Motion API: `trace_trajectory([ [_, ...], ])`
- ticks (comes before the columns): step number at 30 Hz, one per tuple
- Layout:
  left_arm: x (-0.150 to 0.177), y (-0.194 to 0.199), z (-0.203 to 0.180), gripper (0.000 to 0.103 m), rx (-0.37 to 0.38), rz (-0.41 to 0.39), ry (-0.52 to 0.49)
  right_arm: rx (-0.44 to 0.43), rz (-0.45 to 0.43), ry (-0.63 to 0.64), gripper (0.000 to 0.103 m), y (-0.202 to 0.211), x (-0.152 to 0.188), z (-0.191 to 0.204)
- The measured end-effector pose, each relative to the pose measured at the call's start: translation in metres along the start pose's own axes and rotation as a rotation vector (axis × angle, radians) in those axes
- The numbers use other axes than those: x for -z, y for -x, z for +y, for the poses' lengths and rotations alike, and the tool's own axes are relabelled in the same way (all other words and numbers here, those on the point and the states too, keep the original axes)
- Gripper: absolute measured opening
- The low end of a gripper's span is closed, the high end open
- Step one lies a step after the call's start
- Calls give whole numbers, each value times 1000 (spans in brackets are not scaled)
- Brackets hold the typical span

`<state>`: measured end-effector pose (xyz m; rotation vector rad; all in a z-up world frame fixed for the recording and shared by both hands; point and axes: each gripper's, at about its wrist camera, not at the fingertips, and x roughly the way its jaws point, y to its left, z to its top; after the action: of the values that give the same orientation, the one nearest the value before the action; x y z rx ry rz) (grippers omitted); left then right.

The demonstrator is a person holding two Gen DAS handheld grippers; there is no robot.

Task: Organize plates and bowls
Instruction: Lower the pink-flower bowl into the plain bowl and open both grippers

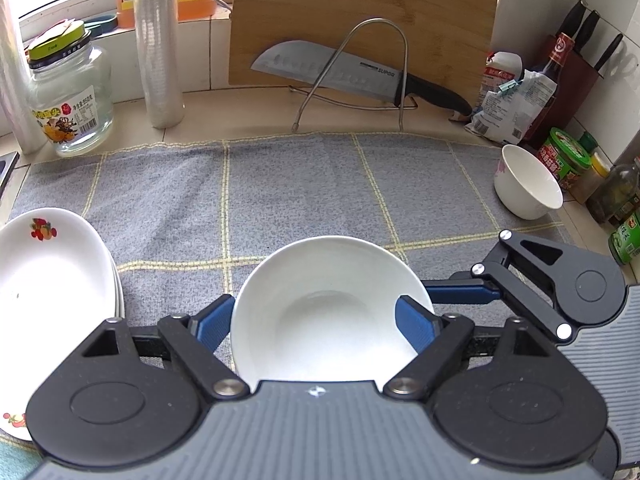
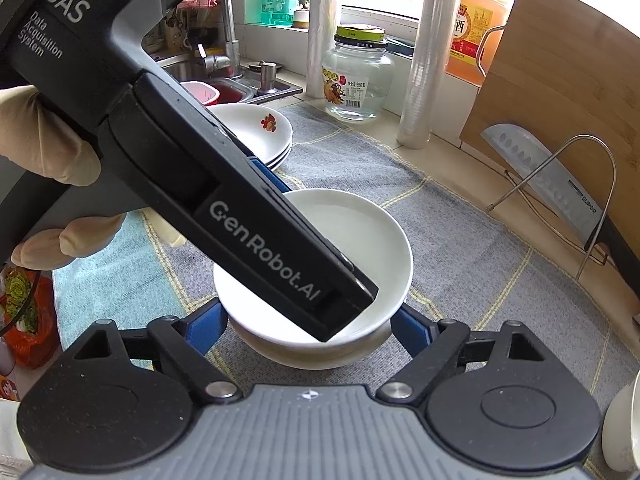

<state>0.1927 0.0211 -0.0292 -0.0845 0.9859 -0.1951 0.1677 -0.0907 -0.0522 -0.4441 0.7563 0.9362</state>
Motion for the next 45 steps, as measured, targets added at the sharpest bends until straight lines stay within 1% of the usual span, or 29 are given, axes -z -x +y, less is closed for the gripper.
trace_trajectory([
  [1, 0, 0, 0, 86, -4, -5, 0, 2, -3, 3, 100, 0, 1, 0],
  [2, 0, 1, 1, 86, -8, -9, -1, 5, -12, 4, 103, 1, 1, 0],
  [8, -2, 10, 4, 87, -43, -55, 1, 3, -48, -15, 103, 11, 1, -4],
  [14, -2, 21, 10, 87, -61, -97, 37, -41, -105, -23, 103, 20, -3, -3],
  [16, -1, 23, 10, 87, -60, -105, 41, -56, -105, -16, 103, 19, -4, -2],
  [20, 2, 28, 8, 88, -63, -121, 46, -43, -99, 3, 103, 15, -4, 1],
  [25, 5, 35, 6, 87, -63, -145, 45, -46, -94, -2, 103, 16, -3, 1],
  [29, 7, 39, 7, 88, -47, -166, 52, -27, -89, -2, 103, 15, -2, 2],
  [32, 7, 42, 5, 88, -46, -183, 39, -24, -69, -29, 103, 13, 1, -1],
  [34, 7, 45, 2, 88, -44, -205, 17, -11, -66, -54, 103, 15, 4, -4],
  [36, 7, 47, -1, 93, -35, -228, -9, 9, -69, -74, 103, 21, 8, -6],
  [39, 5, 47, -9, 94, -13, -260, -56, 58, -66, -118, 103, 30, 16, -12],
  [43, 3, 39, -20, 94, 39, -278, -110, 152, -54, -205, 103, 40, 31, -25],
  [45, 0, 30, -24, 95, 84, -263, -125, 210, -50, -256, 103, 46, 39, -31],
])
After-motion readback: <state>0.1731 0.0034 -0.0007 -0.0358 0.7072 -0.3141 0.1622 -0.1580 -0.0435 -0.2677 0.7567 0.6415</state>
